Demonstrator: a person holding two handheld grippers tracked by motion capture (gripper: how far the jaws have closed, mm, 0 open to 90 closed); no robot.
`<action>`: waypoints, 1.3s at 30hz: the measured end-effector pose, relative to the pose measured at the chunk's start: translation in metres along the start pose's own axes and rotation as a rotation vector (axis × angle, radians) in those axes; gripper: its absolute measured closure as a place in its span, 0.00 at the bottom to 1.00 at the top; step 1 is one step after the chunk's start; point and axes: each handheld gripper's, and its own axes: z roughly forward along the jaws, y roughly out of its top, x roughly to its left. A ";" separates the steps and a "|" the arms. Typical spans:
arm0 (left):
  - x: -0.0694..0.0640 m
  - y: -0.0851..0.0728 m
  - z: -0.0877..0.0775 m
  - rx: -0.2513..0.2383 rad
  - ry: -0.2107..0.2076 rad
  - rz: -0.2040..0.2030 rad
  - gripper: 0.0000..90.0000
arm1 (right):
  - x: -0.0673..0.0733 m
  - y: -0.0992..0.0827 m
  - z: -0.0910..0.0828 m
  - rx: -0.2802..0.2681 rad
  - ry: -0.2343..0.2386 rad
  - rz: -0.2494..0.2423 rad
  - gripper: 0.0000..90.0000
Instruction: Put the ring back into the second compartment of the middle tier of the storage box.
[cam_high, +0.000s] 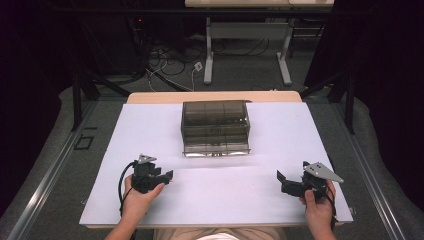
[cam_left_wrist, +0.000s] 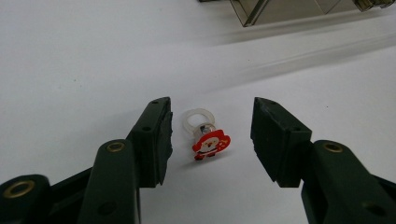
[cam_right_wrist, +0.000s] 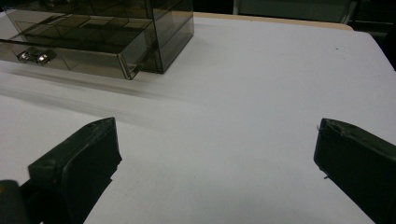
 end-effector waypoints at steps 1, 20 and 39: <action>0.000 0.000 0.000 0.003 -0.001 -0.003 0.54 | 0.000 0.000 0.000 0.000 0.000 0.000 0.00; 0.001 -0.001 0.011 0.067 -0.001 -0.034 0.65 | 0.000 0.000 0.000 0.001 0.003 -0.006 0.00; 0.002 -0.003 0.016 0.092 -0.003 -0.027 0.71 | 0.001 0.000 0.001 0.008 0.019 -0.011 0.01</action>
